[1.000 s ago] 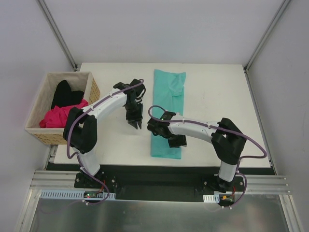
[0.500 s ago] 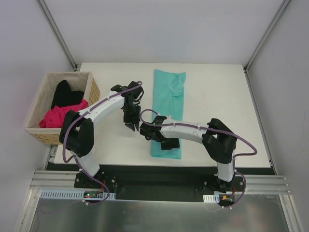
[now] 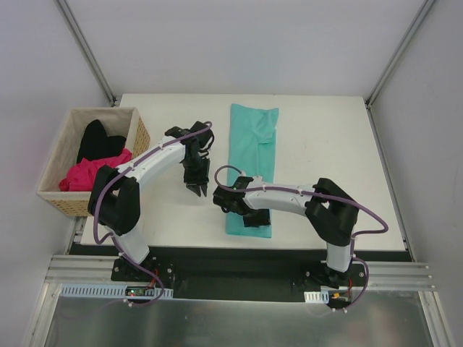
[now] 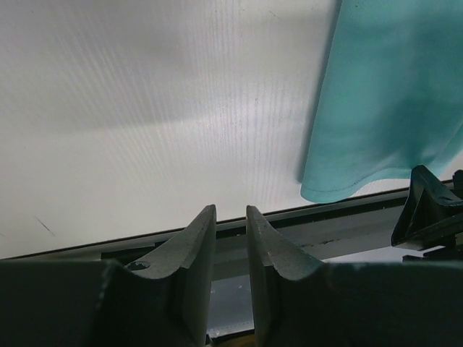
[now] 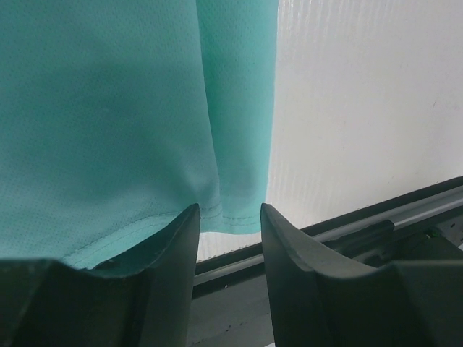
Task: Fold and stack the t-shirts
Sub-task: Rotate the tshirt 90 degrees
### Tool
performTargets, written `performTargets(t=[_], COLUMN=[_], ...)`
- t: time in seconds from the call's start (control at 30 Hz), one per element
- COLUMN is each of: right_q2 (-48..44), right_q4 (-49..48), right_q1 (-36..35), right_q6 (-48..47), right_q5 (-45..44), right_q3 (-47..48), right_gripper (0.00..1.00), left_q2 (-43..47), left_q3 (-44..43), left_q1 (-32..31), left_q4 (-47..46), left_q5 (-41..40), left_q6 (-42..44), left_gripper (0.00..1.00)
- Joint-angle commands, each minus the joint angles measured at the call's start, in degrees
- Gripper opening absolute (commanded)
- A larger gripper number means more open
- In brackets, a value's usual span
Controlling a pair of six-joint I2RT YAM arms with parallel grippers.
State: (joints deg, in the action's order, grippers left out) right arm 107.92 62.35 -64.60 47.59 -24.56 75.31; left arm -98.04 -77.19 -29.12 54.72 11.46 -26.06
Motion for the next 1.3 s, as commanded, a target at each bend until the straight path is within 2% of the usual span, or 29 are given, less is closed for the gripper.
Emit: performTargets(t=[0.0,0.47,0.87,1.27], right_q2=[-3.1,-5.5,-6.4,-7.7], right_q4=[0.2,1.4,-4.7,-0.8], right_q1=[-0.1,0.0,0.0,-0.2], right_q6=[1.9,4.1,4.7,4.5], right_q5=[0.7,0.8,3.4,1.0], right_q3=[-1.0,-4.6,-9.9,-6.5], right_gripper=[0.42,0.42,0.43,0.43], left_q2=[1.2,0.7,1.4,-0.3], left_q3=[0.5,1.7,3.8,1.9], left_q1=[0.6,0.3,-2.0,-2.9], left_q4=[1.8,0.7,-0.3,-0.3], left_q5=[-0.3,2.3,4.2,5.2], left_q6=[0.9,-0.5,-4.3,-4.5], left_gripper=[0.23,0.23,0.23,0.23])
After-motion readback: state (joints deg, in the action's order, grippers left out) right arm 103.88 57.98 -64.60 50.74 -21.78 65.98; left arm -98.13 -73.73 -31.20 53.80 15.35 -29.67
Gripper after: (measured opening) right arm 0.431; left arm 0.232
